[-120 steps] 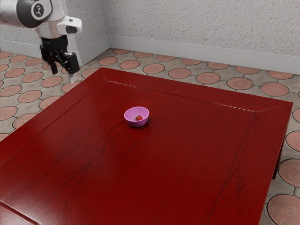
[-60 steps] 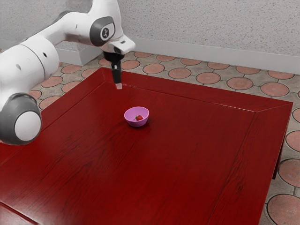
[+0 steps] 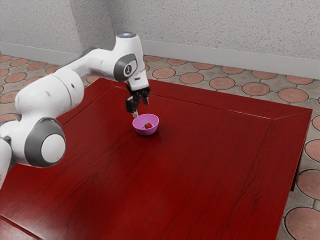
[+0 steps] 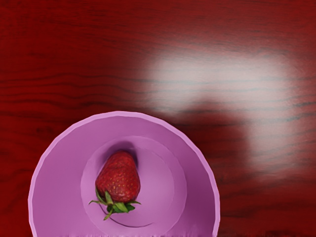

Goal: Take strawberry from the bowl

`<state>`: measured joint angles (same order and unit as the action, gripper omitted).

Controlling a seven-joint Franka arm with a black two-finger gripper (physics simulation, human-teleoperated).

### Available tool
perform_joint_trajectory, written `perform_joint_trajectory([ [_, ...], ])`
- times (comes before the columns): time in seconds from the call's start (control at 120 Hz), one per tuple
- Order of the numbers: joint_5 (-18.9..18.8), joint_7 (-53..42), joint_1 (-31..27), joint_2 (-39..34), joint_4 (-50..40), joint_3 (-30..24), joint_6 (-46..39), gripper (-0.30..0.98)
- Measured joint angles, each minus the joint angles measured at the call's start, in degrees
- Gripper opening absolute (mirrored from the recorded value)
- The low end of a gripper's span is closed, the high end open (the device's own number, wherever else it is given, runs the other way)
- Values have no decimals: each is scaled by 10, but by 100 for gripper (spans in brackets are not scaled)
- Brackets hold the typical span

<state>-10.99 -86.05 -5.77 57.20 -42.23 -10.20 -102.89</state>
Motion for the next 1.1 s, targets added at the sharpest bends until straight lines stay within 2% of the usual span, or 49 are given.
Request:
perform_joint_trajectory([
  [0.158, -3, -51, -1, 40, 36, 0, -18, 40],
  [0.292, -4, -80, 0, 65, 58, -1, -33, 29],
  [0.783, -4, -146, -1, 126, 104, -1, -67, 36],
  [1.1, -1, -164, -1, 141, 106, -3, -79, 30],
])
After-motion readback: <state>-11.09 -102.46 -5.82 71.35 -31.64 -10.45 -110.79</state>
